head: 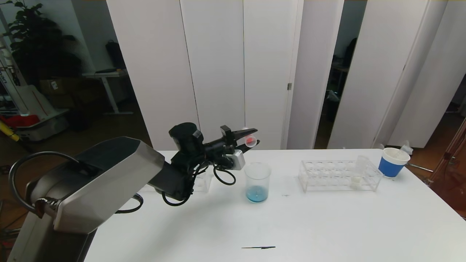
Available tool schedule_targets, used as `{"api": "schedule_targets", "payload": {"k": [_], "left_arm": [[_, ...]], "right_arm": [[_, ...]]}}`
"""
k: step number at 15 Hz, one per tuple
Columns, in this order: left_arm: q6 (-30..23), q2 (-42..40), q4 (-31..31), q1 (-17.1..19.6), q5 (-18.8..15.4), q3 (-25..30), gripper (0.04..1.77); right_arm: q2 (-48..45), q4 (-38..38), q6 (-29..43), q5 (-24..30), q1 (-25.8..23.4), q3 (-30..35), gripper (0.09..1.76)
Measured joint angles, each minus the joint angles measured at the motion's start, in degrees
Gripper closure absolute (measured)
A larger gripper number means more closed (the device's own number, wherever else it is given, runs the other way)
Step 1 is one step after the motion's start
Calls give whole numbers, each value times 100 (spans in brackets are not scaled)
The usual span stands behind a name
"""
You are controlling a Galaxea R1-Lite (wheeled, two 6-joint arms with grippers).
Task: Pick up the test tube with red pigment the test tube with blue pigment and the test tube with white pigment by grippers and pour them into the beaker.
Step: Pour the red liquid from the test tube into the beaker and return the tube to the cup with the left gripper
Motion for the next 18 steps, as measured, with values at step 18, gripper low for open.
{"api": "schedule_targets", "payload": {"k": [18], "left_arm": [[934,529,-168,-91,202,-289,123]], "right_arm": [[0,0,1,0,2,0,10]]}}
